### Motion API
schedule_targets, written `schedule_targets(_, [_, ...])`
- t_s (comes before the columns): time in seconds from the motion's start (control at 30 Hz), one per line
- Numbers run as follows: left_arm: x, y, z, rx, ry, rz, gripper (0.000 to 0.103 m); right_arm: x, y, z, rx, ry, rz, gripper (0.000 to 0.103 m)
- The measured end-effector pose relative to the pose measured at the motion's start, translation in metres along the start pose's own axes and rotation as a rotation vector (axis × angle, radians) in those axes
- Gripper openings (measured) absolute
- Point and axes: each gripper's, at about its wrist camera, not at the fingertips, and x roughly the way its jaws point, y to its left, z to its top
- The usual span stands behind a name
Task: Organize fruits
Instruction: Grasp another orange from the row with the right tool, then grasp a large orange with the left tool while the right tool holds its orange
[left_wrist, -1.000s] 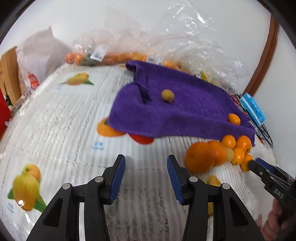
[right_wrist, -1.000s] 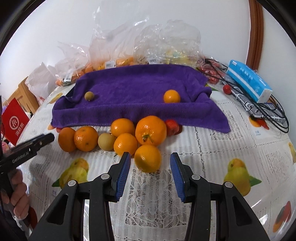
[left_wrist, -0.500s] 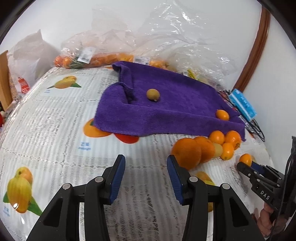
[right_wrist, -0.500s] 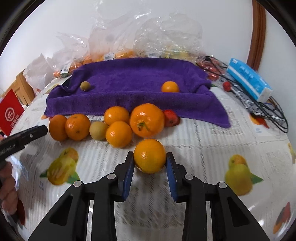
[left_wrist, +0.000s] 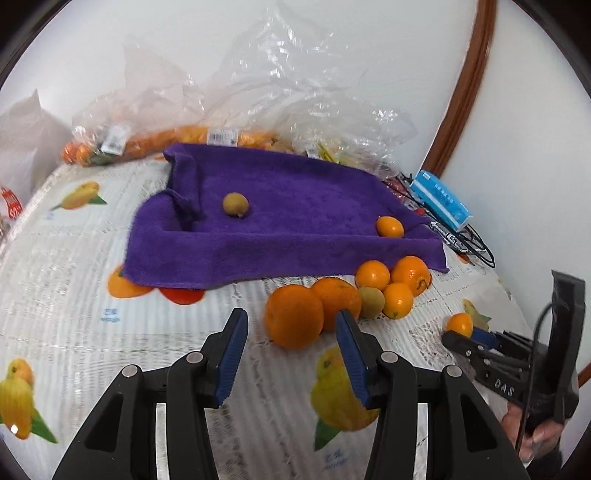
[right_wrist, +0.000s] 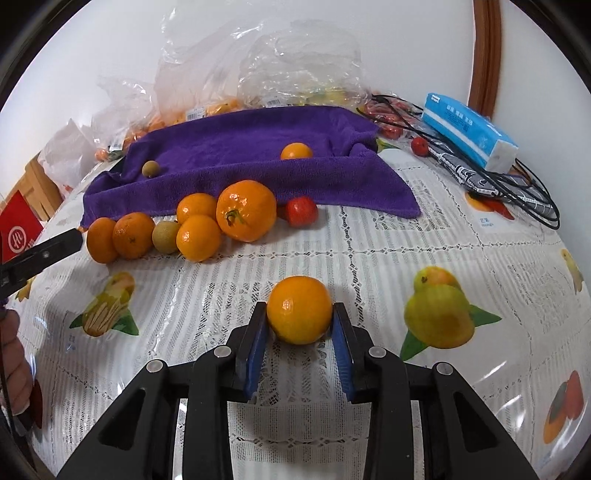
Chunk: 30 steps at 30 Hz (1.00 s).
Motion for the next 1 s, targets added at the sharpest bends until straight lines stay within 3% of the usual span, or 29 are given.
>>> schedule_targets(0.13, [0.016, -0.003, 0.001, -0.004, 0.033, 0.058, 0.046, 0.000, -0.004, -0.001, 0.018, -0.001, 0.023, 0.034])
schedule_targets(0.23, [0.018, 0.002, 0.001, -0.026, 0.040, 0.084, 0.036, 0.000, -0.006, -0.001, 0.030, -0.002, 0.037, 0.034])
schedule_targets(0.4, [0.016, 0.006, 0.002, -0.042, 0.030, 0.106, 0.037, 0.000, -0.008, 0.000, 0.043, -0.003, 0.054, 0.034])
schedule_targets(0.6, [0.033, -0.009, 0.011, 0.028, 0.057, 0.213, 0.038, 0.001, -0.009, 0.001, 0.045, -0.003, 0.059, 0.034])
schedule_targets(0.67, [0.039, -0.006, 0.011, 0.017, 0.093, 0.217, 0.037, 0.001, -0.010, 0.001, 0.044, -0.003, 0.058, 0.034])
schedule_targets(1.0, [0.036, 0.003, 0.015, -0.035, 0.073, 0.190, 0.037, 0.002, -0.005, 0.001, 0.020, 0.002, 0.028, 0.034])
